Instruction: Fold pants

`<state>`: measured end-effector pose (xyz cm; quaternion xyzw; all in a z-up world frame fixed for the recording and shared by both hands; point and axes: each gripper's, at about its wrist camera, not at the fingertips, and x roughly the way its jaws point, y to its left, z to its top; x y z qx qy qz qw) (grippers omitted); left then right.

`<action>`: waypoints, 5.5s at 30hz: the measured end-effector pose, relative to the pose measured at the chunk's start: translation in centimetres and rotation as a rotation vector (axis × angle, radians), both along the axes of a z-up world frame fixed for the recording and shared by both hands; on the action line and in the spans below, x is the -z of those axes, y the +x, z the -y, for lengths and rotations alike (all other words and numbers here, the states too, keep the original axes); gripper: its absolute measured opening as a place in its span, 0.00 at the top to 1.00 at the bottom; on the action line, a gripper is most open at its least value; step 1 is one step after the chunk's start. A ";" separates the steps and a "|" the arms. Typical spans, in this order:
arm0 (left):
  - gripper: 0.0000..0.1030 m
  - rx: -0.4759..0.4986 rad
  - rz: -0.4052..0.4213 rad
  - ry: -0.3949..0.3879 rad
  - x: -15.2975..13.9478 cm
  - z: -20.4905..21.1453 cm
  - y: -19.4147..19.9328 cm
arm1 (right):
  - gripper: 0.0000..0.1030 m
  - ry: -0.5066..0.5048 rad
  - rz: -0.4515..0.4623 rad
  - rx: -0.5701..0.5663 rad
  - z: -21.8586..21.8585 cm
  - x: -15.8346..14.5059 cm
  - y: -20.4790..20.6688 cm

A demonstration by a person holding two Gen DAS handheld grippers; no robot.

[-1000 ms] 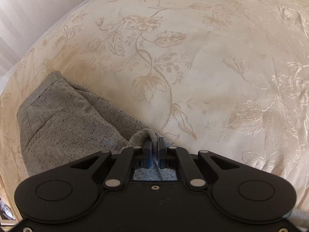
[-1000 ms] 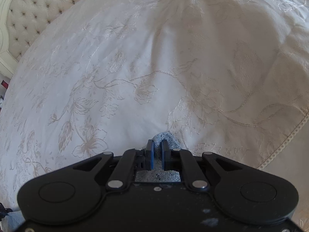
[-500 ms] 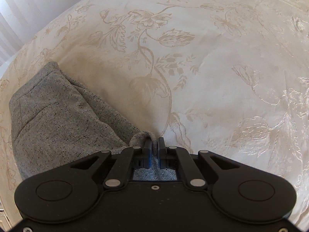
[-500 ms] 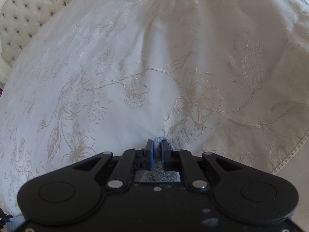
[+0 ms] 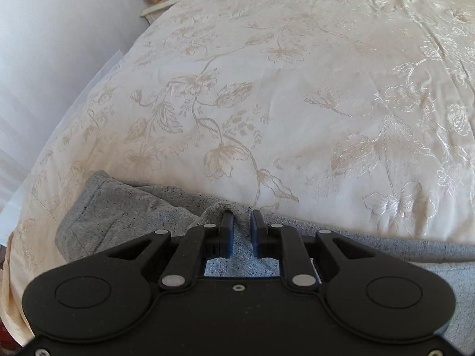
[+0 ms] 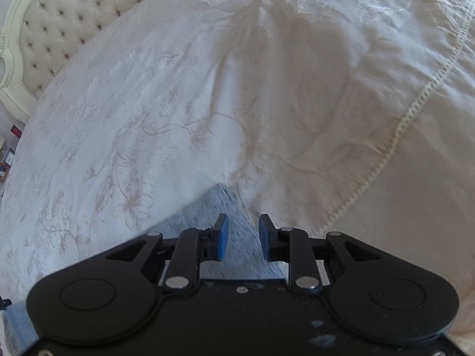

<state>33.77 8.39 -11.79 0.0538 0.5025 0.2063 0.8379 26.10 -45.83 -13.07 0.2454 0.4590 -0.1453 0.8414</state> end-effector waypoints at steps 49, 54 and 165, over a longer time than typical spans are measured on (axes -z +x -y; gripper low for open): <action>0.65 1.213 -0.270 -0.031 5.7 25.9 -1.1 | 0.75 0.129 0.024 -0.065 -3.2 1.5 -6.2; 0.68 1.259 -0.314 -0.009 6.3 26.5 -1.9 | 0.75 0.138 0.016 -0.062 -3.0 1.7 -6.1; 0.56 1.189 -0.321 -0.231 3.8 -17.3 2.9 | 0.81 0.043 -0.280 -0.524 -57.6 5.7 -3.4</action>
